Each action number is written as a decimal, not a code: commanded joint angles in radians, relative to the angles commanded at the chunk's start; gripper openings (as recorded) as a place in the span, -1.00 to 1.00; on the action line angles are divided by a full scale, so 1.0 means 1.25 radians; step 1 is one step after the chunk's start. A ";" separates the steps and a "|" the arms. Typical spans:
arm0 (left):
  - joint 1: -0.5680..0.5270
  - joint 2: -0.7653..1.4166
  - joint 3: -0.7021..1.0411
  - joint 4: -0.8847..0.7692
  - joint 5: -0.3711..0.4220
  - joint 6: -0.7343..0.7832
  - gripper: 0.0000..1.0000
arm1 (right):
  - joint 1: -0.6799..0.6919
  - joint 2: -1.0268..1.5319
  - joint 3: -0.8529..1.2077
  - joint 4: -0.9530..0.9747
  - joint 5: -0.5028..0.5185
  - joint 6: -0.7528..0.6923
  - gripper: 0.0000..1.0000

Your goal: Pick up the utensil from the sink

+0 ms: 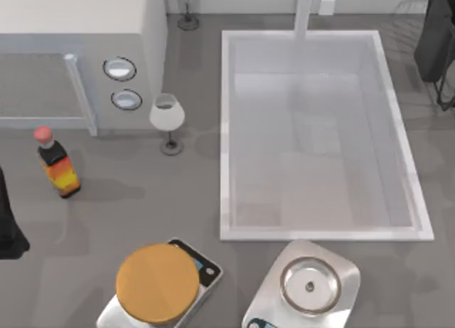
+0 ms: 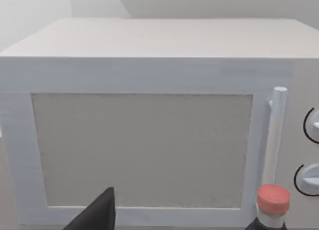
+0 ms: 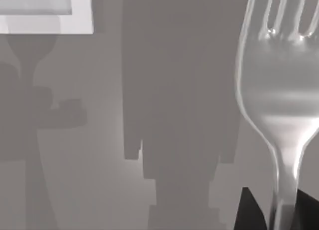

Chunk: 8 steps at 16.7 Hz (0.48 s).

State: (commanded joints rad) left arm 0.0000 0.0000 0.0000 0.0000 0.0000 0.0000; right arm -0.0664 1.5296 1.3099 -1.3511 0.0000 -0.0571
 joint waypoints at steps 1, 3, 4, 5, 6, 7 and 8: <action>0.000 0.000 0.000 0.000 0.000 0.000 1.00 | 0.000 0.000 0.000 0.000 0.000 0.000 -1.00; 0.000 0.000 0.000 0.000 0.000 0.000 1.00 | 0.004 0.004 0.000 0.001 0.001 0.002 -1.00; 0.000 0.000 0.000 0.000 0.000 0.000 1.00 | 0.004 0.005 -0.011 0.011 0.001 0.002 -1.00; 0.000 0.000 0.000 0.000 0.000 0.000 1.00 | 0.004 0.008 -0.029 0.030 0.001 0.002 -1.00; 0.000 0.000 0.000 0.000 0.000 0.000 1.00 | 0.004 0.013 -0.053 0.057 0.001 0.002 -1.00; 0.000 0.000 0.000 0.000 0.000 0.000 1.00 | 0.004 0.019 -0.081 0.093 0.001 0.003 -1.00; 0.000 0.000 0.000 0.000 0.000 0.000 1.00 | 0.004 0.026 -0.112 0.137 0.000 0.003 -1.00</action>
State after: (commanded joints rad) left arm 0.0000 0.0000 0.0000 0.0000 0.0000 0.0000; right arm -0.0614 1.5622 1.1694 -1.1794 0.0006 -0.0531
